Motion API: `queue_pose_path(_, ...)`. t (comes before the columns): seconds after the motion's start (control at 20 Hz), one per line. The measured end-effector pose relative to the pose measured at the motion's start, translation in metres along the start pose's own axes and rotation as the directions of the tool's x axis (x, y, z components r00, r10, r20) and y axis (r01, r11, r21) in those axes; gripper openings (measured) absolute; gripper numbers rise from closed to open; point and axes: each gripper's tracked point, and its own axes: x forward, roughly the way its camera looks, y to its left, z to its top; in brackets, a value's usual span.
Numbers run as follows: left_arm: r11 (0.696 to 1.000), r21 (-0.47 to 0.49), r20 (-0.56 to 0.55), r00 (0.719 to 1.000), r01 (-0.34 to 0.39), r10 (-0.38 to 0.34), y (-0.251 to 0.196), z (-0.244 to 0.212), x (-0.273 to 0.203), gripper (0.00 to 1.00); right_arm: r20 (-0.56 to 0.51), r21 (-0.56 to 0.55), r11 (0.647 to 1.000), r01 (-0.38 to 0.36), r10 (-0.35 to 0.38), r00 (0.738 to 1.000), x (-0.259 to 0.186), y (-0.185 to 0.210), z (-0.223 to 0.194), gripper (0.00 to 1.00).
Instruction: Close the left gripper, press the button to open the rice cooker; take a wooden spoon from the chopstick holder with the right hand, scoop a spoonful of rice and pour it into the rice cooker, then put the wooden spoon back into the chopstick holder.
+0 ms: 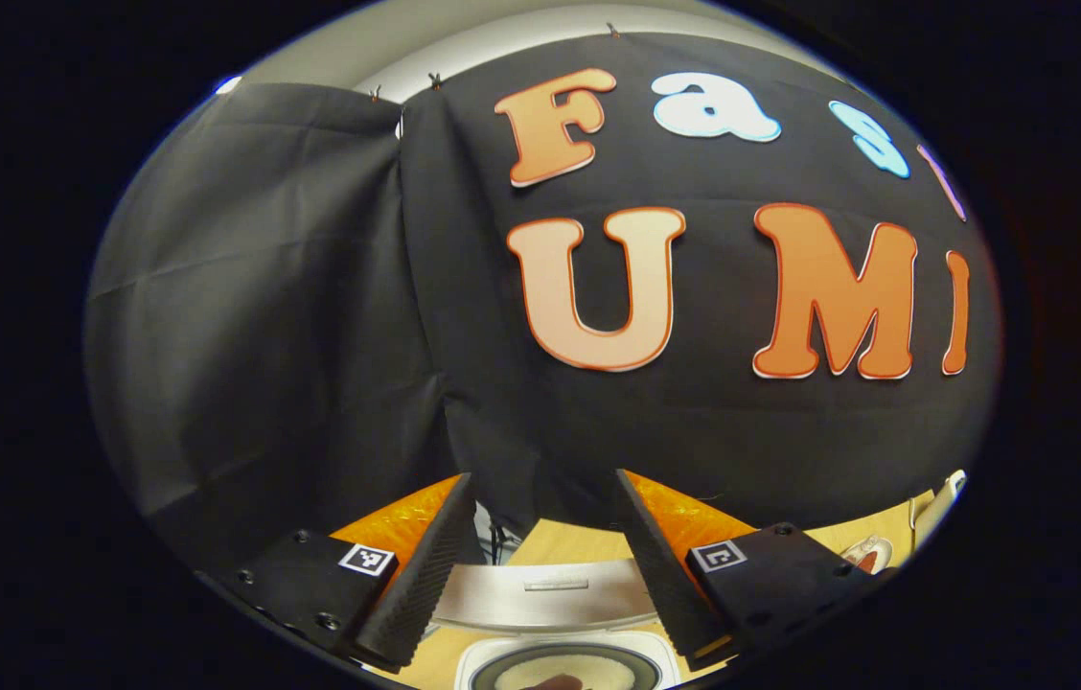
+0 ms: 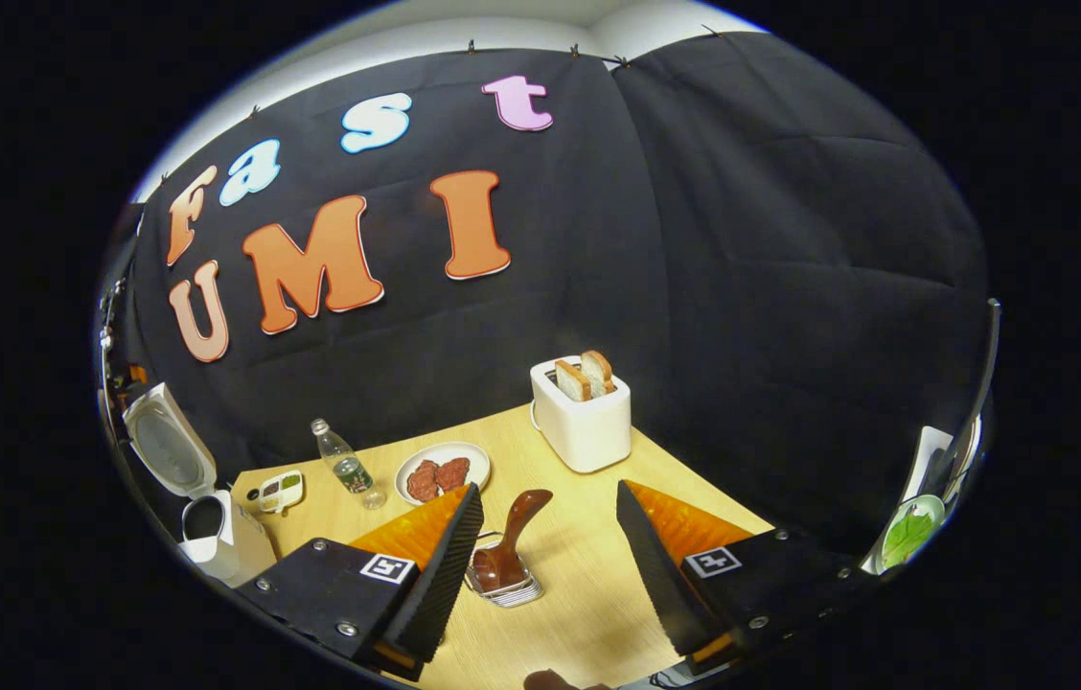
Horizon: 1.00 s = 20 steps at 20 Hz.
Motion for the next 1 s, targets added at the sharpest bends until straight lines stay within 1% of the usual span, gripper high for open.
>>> queue_pose_path(0.05,1.000,-0.021,-0.038,0.999,0.022,-0.023,-0.002,-0.009,0.002,0.96,0.008,-0.003,1.000,-0.004,0.004,1.000,-0.001,0.001,0.002,0.87)
queue_pose_path(0.1,0.998,-0.030,-0.027,0.998,0.052,-0.052,-0.006,-0.003,0.007,0.96,0.009,-0.008,1.000,-0.004,0.004,1.000,-0.001,0.002,0.003,0.87)
queue_pose_path(0.15,0.996,-0.029,-0.064,0.994,0.083,-0.085,-0.009,-0.009,0.002,0.96,0.007,-0.013,1.000,-0.013,0.013,1.000,0.000,0.005,0.005,0.87)
queue_pose_path(0.25,0.993,-0.027,-0.105,0.988,0.114,-0.116,-0.015,-0.014,-0.004,0.97,0.008,-0.019,0.999,-0.039,0.039,0.999,0.008,0.016,0.006,0.87)
queue_pose_path(0.35,0.992,-0.038,-0.156,0.979,0.124,-0.129,-0.015,-0.024,-0.019,0.96,-0.003,-0.024,0.997,-0.075,0.075,0.997,0.013,0.027,0.004,0.87)
queue_pose_path(0.45,0.990,-0.062,-0.242,0.960,0.130,-0.141,-0.018,-0.043,-0.036,0.97,-0.002,-0.034,0.993,-0.109,0.109,0.994,0.019,0.038,0.006,0.87)
queue_pose_path(0.5,0.988,-0.077,-0.318,0.936,0.133,-0.151,-0.020,-0.060,-0.046,0.97,-0.004,-0.036,0.991,-0.131,0.131,0.991,0.021,0.045,0.006,0.88)
queue_pose_path(0.55,0.987,-0.101,-0.408,0.900,0.122,-0.152,-0.022,-0.083,-0.057,0.96,-0.008,-0.037,0.988,-0.152,0.152,0.988,0.023,0.051,0.005,0.87)
queue_pose_path(0.6,0.990,-0.113,-0.503,0.854,0.089,-0.134,-0.022,-0.106,-0.072,0.98,-0.008,-0.039,0.984,-0.175,0.175,0.985,0.024,0.057,0.006,0.87)
queue_pose_path(0.65,0.991,-0.115,-0.564,0.816,0.068,-0.122,-0.017,-0.125,-0.083,0.98,-0.006,-0.044,0.981,-0.189,0.189,0.982,0.027,0.061,0.006,0.88)
queue_pose_path(0.7,0.990,-0.121,-0.570,0.811,0.073,-0.129,-0.018,-0.128,-0.088,0.93,-0.006,-0.049,0.978,-0.202,0.202,0.979,0.028,0.064,0.006,0.87)
queue_pose_path(0.8,0.986,-0.153,-0.609,0.778,0.072,-0.151,-0.021,-0.148,-0.103,0.94,-0.015,-0.059,0.973,-0.225,0.225,0.974,0.030,0.070,0.003,0.87)
queue_pose_path(0.85,0.984,-0.166,-0.622,0.767,0.067,-0.157,-0.021,-0.156,-0.106,0.96,-0.020,-0.065,0.970,-0.233,0.232,0.973,0.032,0.071,0.002,0.87)
queue_pose_path(0.95,0.984,-0.165,-0.661,0.734,0.063,-0.158,-0.021,-0.177,-0.118,0.96,-0.023,-0.076,0.967,-0.244,0.243,0.970,0.034,0.075,0.003,0.87)
queue_pose_path(1.0,0.987,-0.149,-0.683,0.716,0.057,-0.145,-0.019,-0.187,-0.123,0.96,-0.027,-0.079,0.965,-0.248,0.247,0.969,0.034,0.076,0.002,0.87)
